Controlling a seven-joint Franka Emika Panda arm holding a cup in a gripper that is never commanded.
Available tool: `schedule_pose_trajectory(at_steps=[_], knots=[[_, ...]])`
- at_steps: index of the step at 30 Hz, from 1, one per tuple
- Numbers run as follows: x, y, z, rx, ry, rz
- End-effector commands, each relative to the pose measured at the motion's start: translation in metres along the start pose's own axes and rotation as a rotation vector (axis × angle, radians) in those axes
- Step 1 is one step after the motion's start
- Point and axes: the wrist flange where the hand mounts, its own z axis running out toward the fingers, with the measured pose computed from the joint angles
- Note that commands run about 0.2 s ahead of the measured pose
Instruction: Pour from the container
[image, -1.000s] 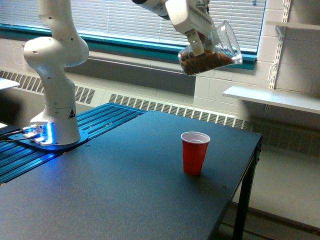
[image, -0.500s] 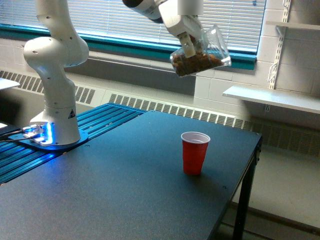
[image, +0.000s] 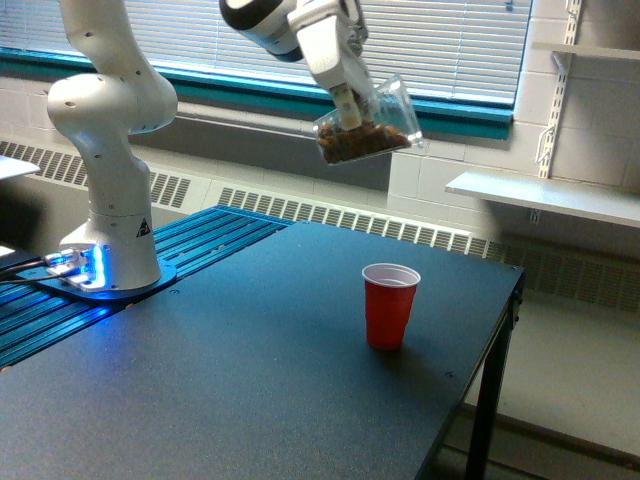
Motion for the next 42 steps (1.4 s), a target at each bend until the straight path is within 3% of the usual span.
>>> schedule_pose_trajectory(at_steps=[1,11,24,42], knots=[[-0.027,-0.011,-0.006,0.023,0.002,-0.059],[-0.072,-0.025,-0.006,0.041,-0.023,-0.126],[-0.125,-0.039,0.004,0.010,-0.071,-0.195],[-0.161,-0.052,0.026,-0.046,-0.120,-0.230]])
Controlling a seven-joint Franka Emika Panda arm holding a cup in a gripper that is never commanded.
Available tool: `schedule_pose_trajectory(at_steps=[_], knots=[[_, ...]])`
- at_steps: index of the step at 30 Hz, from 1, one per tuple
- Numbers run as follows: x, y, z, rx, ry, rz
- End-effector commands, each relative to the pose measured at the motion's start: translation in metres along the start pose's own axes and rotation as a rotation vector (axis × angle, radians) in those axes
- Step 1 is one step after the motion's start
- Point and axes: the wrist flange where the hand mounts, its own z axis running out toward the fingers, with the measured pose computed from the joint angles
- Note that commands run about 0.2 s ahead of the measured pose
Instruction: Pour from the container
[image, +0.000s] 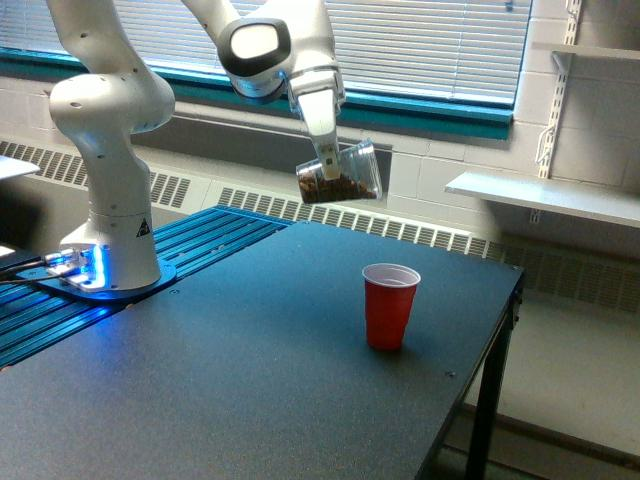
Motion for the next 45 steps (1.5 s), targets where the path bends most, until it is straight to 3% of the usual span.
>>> schedule_pose_trajectory(at_steps=[1,18,45], knots=[[-0.006,-0.008,0.008,-0.023,-0.017,0.022],[-0.007,-0.026,0.028,-0.088,-0.060,0.023],[-0.002,-0.053,0.041,-0.207,-0.096,-0.048]])
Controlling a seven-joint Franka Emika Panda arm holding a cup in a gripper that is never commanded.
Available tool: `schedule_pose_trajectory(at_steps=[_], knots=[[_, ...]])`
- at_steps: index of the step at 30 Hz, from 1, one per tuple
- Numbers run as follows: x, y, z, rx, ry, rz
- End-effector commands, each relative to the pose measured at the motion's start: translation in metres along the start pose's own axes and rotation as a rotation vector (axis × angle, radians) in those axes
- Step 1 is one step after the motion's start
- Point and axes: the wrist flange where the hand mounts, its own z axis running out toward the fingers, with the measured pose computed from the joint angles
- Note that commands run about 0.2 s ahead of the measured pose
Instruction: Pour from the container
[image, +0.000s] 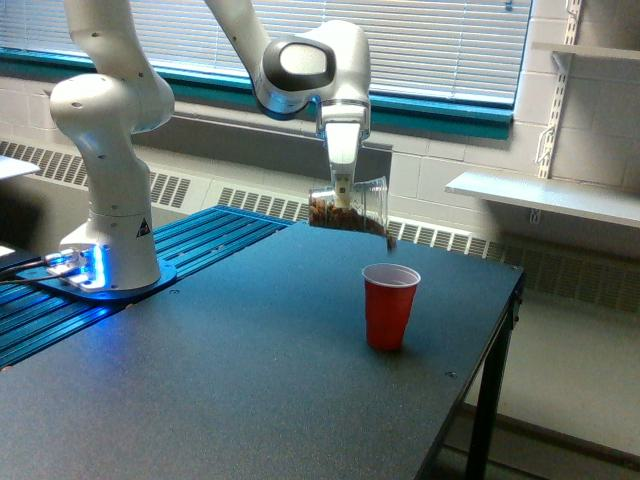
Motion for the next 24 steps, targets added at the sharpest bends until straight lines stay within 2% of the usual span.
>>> schedule_pose_trajectory(at_steps=[1,24], knots=[[0.0033,-0.0078,-0.0058,-0.028,0.010,-0.009],[0.0031,-0.0133,-0.0018,-0.102,-0.024,-0.019]])
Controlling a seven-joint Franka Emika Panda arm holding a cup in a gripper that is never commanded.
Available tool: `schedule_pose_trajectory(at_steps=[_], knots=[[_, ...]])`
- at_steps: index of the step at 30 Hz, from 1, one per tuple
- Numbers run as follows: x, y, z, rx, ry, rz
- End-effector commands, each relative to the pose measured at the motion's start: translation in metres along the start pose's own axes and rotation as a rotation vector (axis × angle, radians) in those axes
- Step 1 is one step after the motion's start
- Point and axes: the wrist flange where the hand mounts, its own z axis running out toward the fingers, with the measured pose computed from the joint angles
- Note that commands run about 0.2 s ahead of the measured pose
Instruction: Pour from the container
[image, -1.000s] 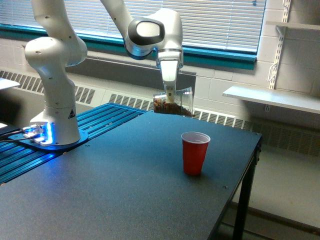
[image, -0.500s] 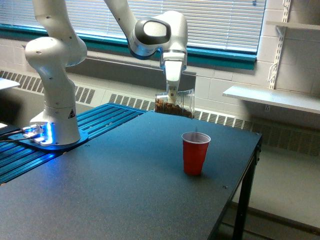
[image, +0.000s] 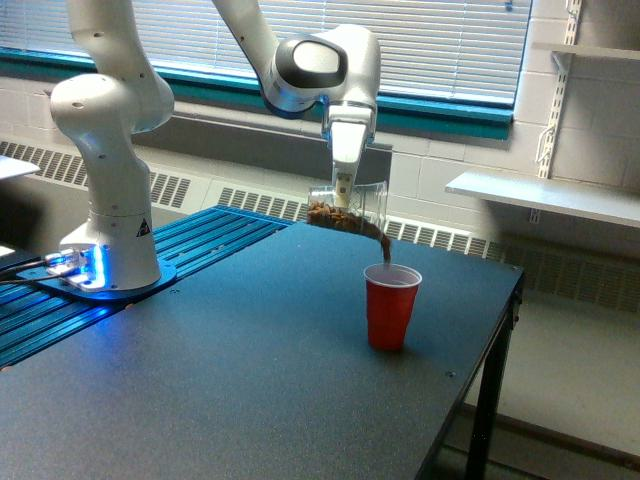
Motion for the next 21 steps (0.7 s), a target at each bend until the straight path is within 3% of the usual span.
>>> schedule_pose_trajectory(at_steps=[1,21], knots=[[0.0027,-0.0057,-0.0046,-0.017,0.002,0.002],[0.0078,-0.0130,-0.0033,-0.074,-0.021,-0.028]])
